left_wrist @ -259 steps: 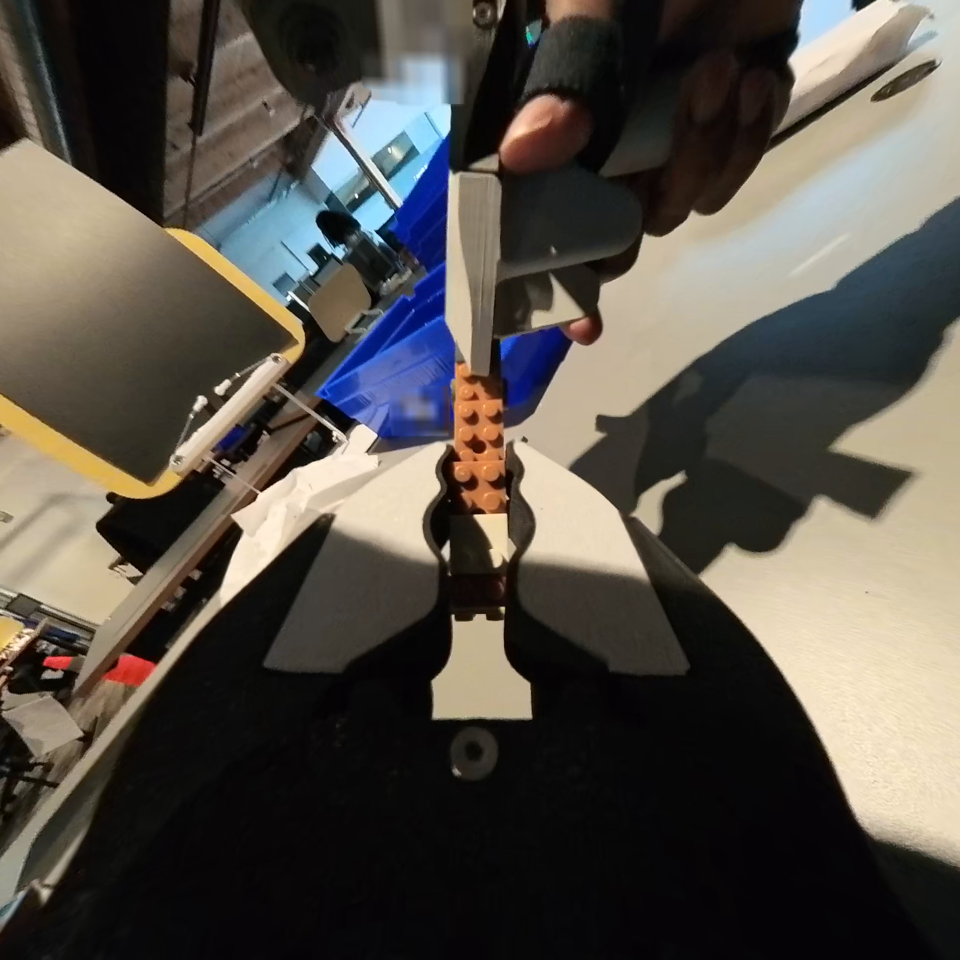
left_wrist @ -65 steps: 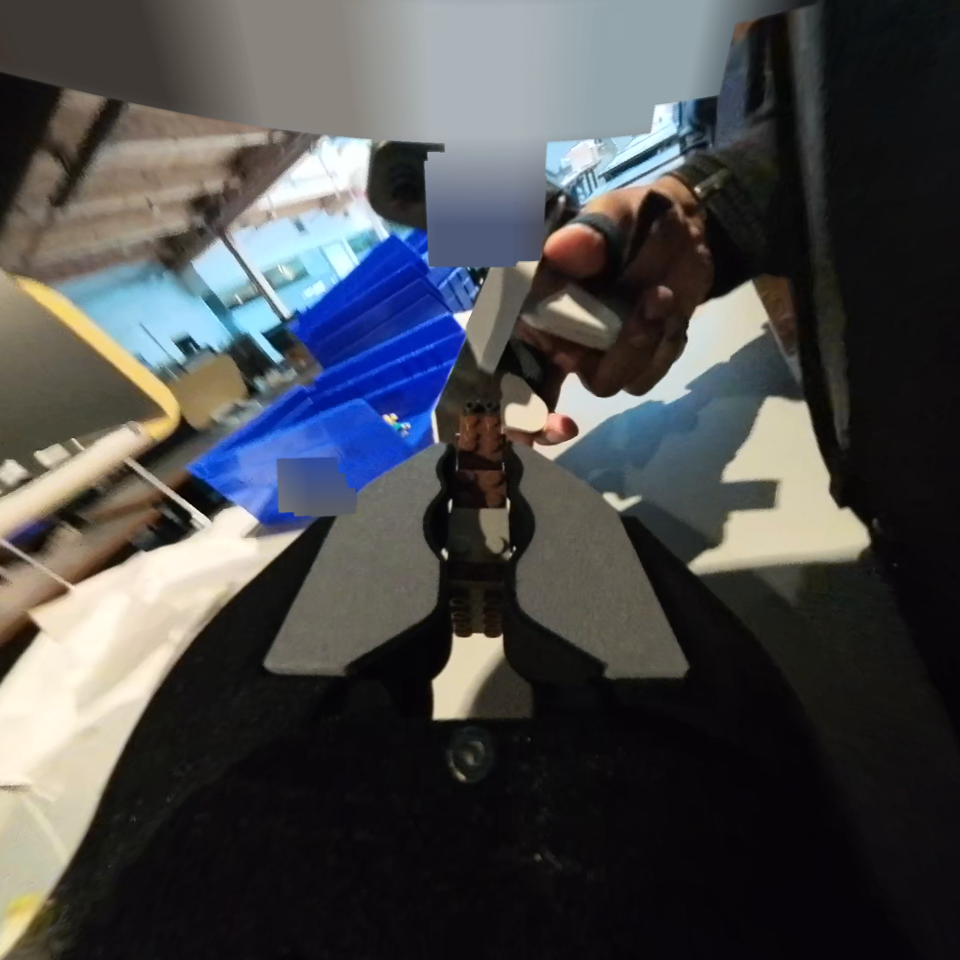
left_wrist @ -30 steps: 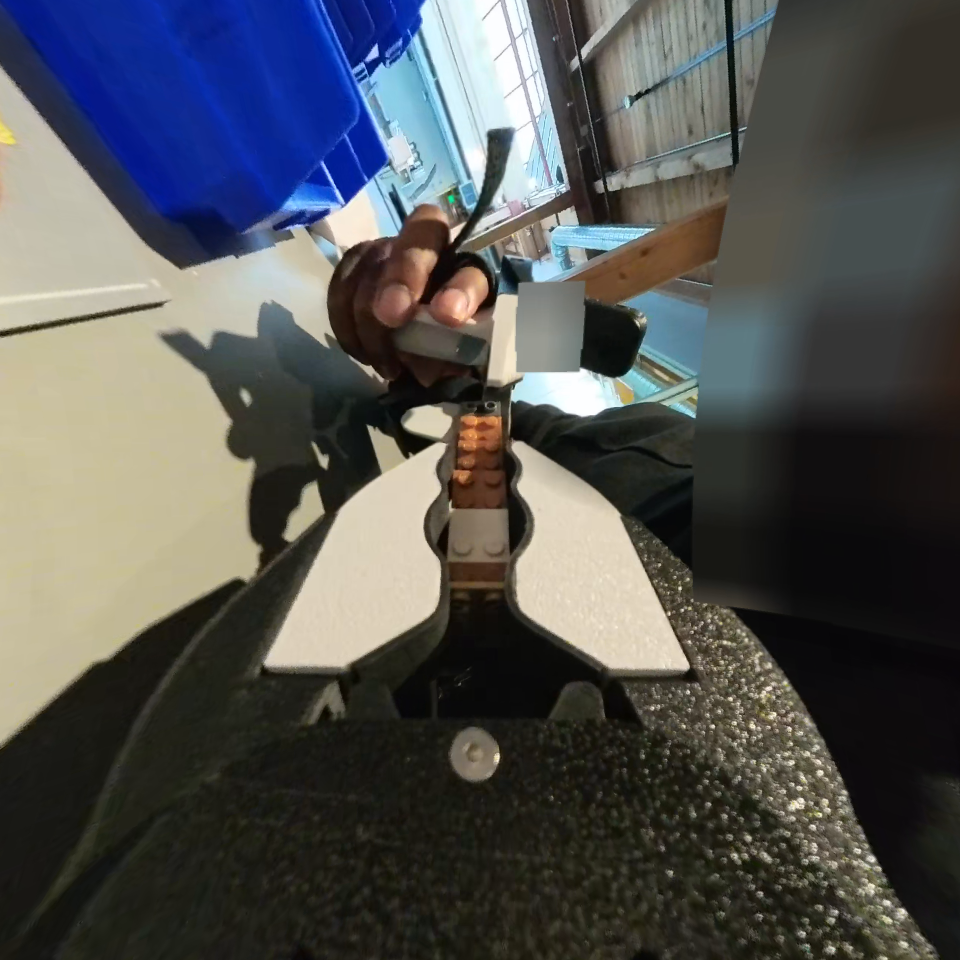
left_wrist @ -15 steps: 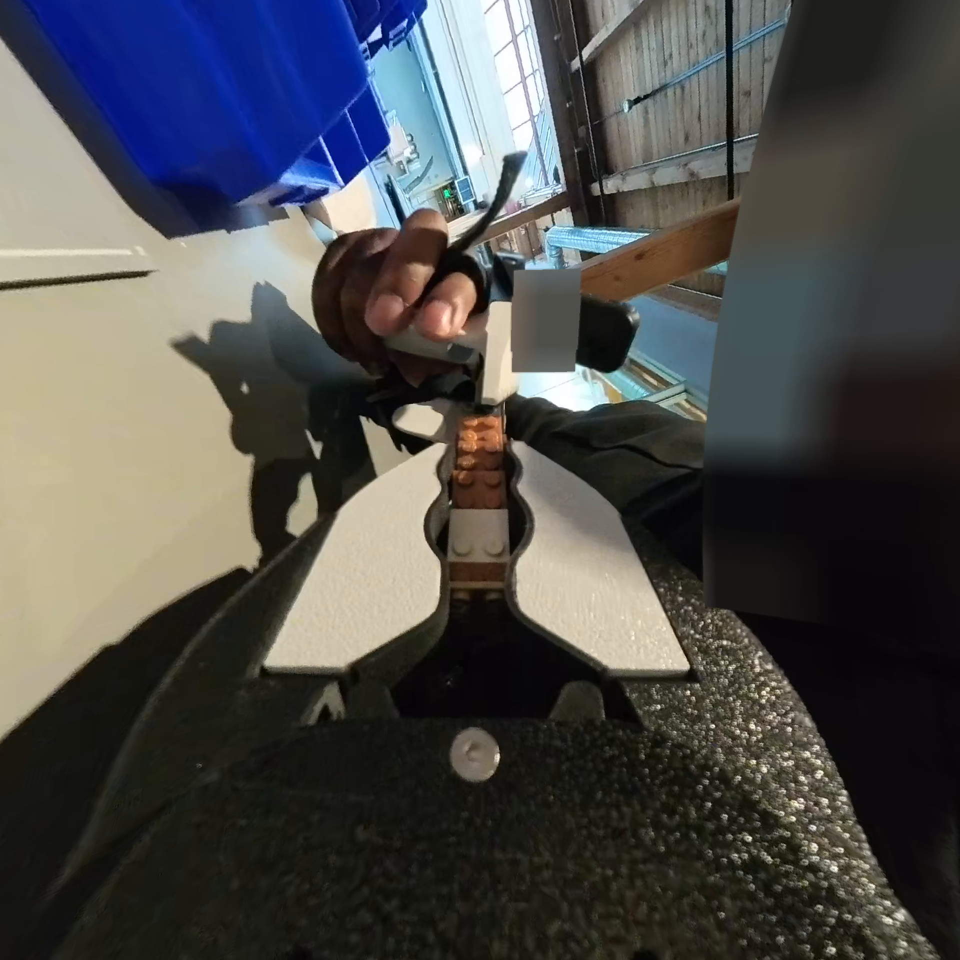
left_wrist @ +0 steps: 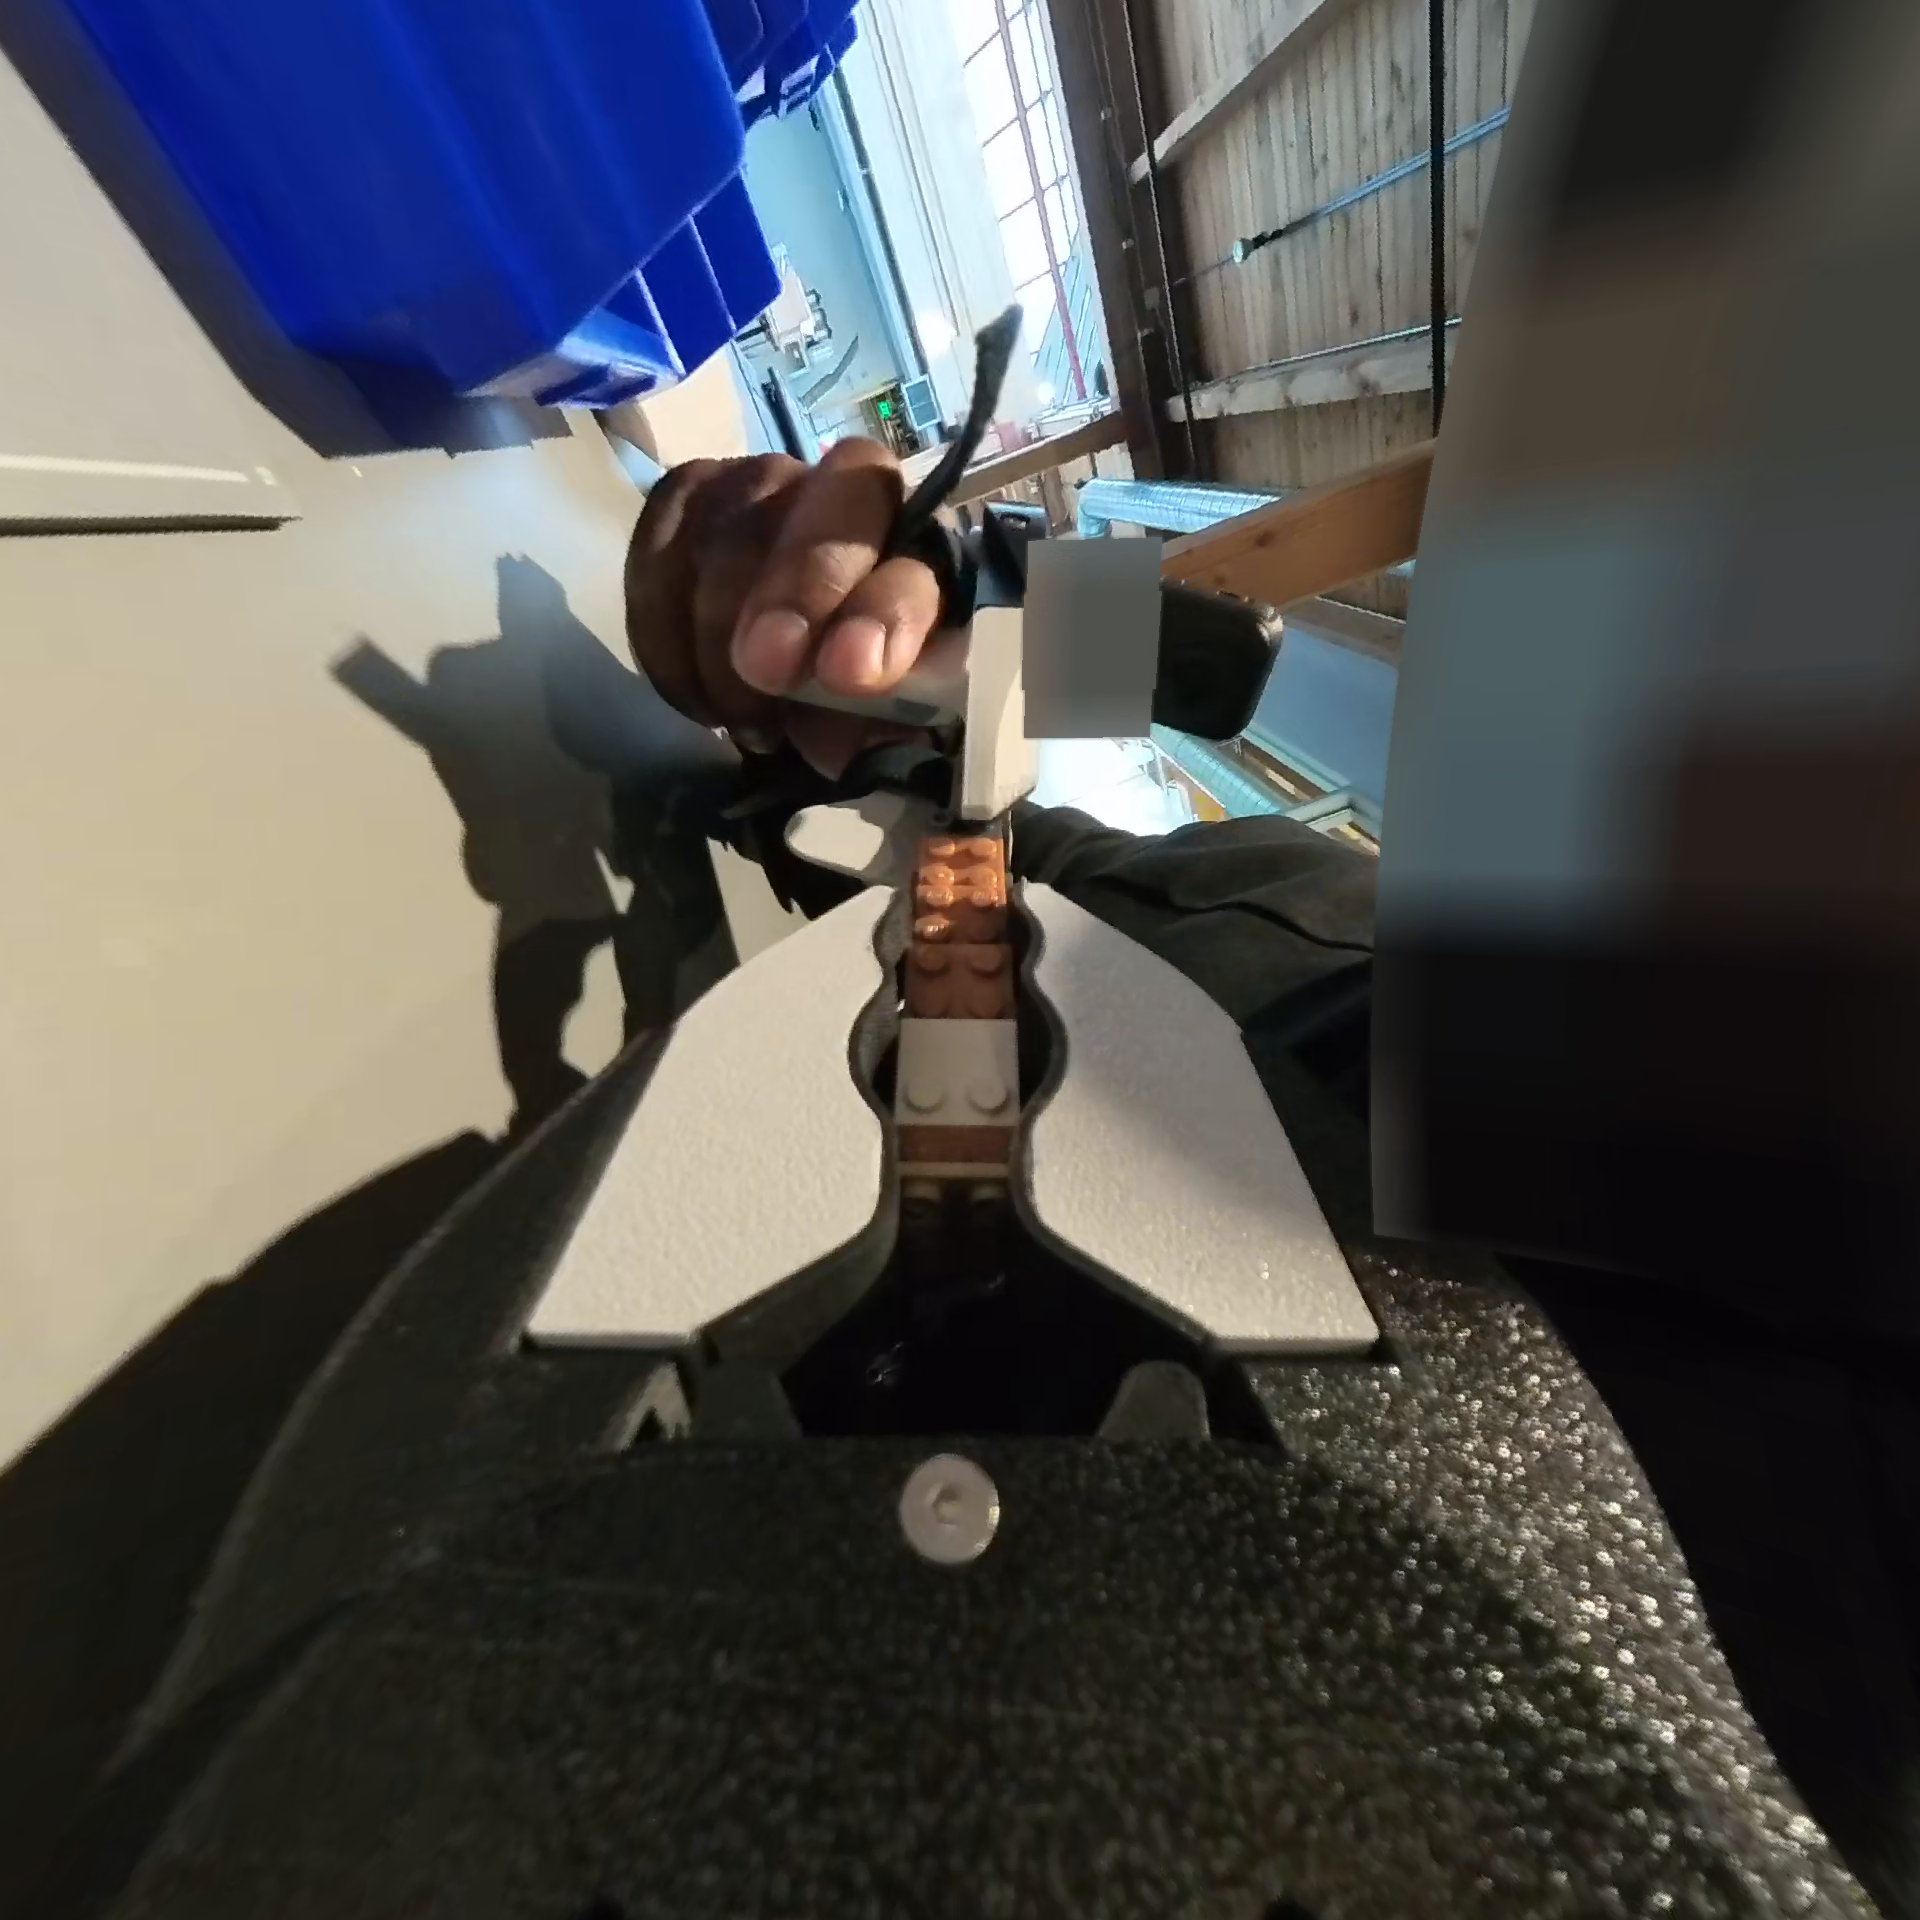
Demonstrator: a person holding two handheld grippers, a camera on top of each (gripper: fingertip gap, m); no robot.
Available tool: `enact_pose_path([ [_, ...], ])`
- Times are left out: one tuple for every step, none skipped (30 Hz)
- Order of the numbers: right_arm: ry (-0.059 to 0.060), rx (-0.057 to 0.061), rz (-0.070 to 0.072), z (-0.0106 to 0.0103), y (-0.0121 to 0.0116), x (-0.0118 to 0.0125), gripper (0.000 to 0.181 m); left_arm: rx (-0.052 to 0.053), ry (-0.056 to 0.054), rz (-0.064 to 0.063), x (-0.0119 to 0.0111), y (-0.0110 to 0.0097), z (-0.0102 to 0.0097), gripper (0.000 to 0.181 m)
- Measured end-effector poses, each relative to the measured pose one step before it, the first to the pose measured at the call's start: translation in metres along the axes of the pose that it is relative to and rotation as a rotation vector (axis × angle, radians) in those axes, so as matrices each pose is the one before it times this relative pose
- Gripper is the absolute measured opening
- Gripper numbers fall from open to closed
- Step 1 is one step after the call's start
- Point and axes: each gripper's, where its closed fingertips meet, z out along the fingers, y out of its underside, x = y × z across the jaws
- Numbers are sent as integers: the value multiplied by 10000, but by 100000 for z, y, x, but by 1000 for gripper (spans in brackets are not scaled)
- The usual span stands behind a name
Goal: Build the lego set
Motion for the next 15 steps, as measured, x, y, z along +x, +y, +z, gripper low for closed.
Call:
enact_pose_path([
  [-14, 5, 42, 3, -22, -10, 29, 3, -11, 18, 12, 8, -16, 17],
  [-23, 26, 33, 0, -42, -7, 29, 11, 27, -17, 49, 19, 3, 17],
  [-39, 6, 11, -16, -12, -29, 29, -8, -2, -8, -2, 39, 25, 17],
  [-58, -30, -9, -28, 12, -57, 28, -25, -16, 21, -25, 84, 24, 17],
  [-31, -24, -48, -19, 7, -35, 28, 18, 20, -24, -6, 25, 24, 17],
  [-4, -12, -31, -16, -23, -21, 28, 20, 36, -36, 19, 6, 10, 17],
  [-14, 1, 21, -14, -28, -27, 28, -14, 23, 2, 11, 38, 14, 17],
  [7, -12, -38, -14, -10, -22, 28, 21, 2, 6, 6, -10, 7, 17],
  [-5, -24, -26, 5, -6, -32, 28, -30, -3, 11, 1, 58, 3, 17],
  [-25, 4, 7, -17, -47, -39, 28, -7, 32, 17, 46, 40, 24, 17],
  [-5, 32, 19, -11, -60, -5, 28, 14, 35, -33, 53, -8, -6, 17],
  [-15, 59, 75, -14, -61, 3, 28, -10, 22, 43, 34, 29, 7, 17],
  [61, 86, 59, -5, -104, 95, 29, 79, 69, 10, 103, -107, -9, 17],
  [105, 76, 85, 19, -135, 129, 28, 52, 79, -1, 115, -144, -60, 17],
  [53, 6, 84, 33, -58, 61, 29, -37, 10, 128, 56, -11, -52, 17],
])
